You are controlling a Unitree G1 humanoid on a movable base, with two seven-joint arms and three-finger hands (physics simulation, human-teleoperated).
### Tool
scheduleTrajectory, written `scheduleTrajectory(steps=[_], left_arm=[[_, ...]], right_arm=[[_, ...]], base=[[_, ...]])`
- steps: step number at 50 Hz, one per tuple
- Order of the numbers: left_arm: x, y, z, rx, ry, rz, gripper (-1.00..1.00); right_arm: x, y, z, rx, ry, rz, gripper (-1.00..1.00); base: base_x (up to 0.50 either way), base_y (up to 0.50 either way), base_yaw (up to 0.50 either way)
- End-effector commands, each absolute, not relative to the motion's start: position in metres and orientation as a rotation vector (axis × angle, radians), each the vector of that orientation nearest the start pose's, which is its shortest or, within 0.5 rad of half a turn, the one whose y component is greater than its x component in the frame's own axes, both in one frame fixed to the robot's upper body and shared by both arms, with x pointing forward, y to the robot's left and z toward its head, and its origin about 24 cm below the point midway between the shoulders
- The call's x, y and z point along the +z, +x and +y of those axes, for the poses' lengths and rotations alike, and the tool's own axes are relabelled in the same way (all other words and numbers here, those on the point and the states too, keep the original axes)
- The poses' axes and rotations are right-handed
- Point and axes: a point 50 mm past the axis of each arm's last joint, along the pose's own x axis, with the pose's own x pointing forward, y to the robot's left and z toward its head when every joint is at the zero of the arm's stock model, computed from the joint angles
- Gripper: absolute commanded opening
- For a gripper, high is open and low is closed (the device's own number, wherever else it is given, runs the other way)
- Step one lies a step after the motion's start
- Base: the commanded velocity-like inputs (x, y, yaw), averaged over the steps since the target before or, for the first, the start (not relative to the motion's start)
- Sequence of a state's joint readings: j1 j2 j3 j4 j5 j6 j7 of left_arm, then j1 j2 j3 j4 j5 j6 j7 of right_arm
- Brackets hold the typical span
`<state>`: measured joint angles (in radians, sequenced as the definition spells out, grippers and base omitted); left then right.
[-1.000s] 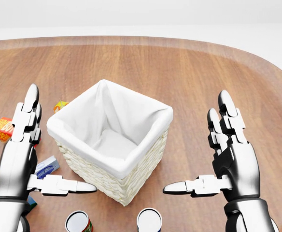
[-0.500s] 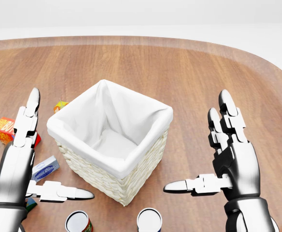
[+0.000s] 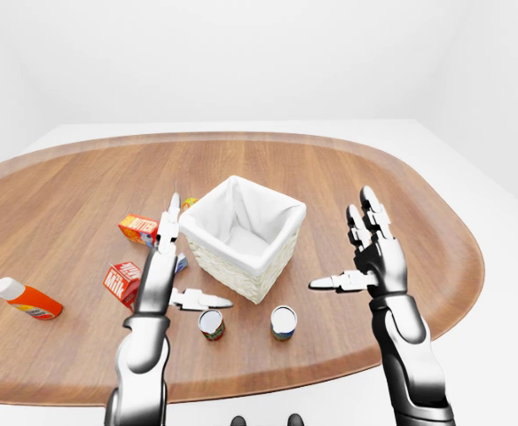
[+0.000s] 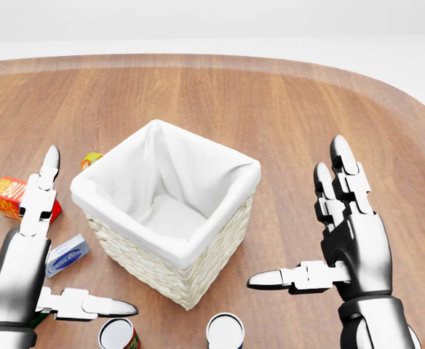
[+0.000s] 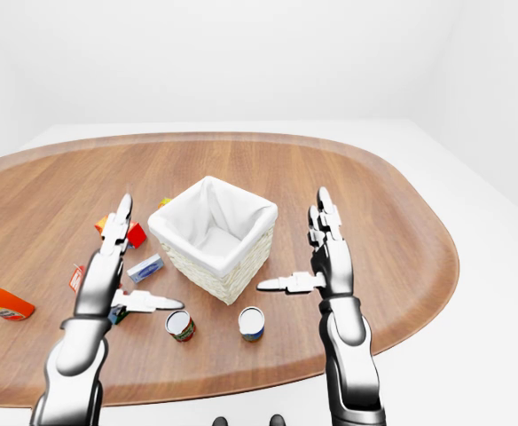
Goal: Pick up the tomato sauce, and put it in the basket.
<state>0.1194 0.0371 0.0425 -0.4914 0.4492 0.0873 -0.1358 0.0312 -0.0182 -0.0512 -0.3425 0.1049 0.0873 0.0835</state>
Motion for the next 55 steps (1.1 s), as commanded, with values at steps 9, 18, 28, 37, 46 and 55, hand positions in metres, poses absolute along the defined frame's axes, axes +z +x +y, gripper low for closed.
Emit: scheduleTrajectory(steps=[9, 18, 28, 37, 46, 55], left_arm=[[0.117, 0.213, 0.170, 0.035, 0.558, -0.213, 1.00], [0.110, 0.210, 0.172, 0.038, 0.587, -0.178, 1.00], [0.100, 0.207, 0.174, 0.055, 0.611, -0.127, 1.00], [0.085, 0.201, 0.178, 0.067, 0.615, -0.058, 1.00], [0.080, 0.197, 0.177, 0.063, 0.620, -0.033, 1.00], [0.079, 0.196, 0.176, 0.060, 0.625, -0.028, 1.00]], right_arm=[[0.104, 0.240, -0.159, 0.049, 0.064, -0.224, 1.00], [0.105, 0.240, -0.159, 0.047, 0.062, -0.228, 1.00], [0.101, 0.241, -0.159, 0.050, 0.061, -0.208, 1.00], [0.101, 0.241, -0.158, 0.049, 0.058, -0.210, 1.00], [0.100, 0.241, -0.158, 0.050, 0.056, -0.207, 1.00], [0.100, 0.242, -0.158, 0.049, 0.055, -0.206, 1.00]], base=[[0.00, 0.00, 0.00], [0.00, 0.00, 0.00], [0.00, 0.00, 0.00], [0.00, 0.00, 0.00], [0.00, 0.00, 0.00], [0.00, 0.00, 0.00]])
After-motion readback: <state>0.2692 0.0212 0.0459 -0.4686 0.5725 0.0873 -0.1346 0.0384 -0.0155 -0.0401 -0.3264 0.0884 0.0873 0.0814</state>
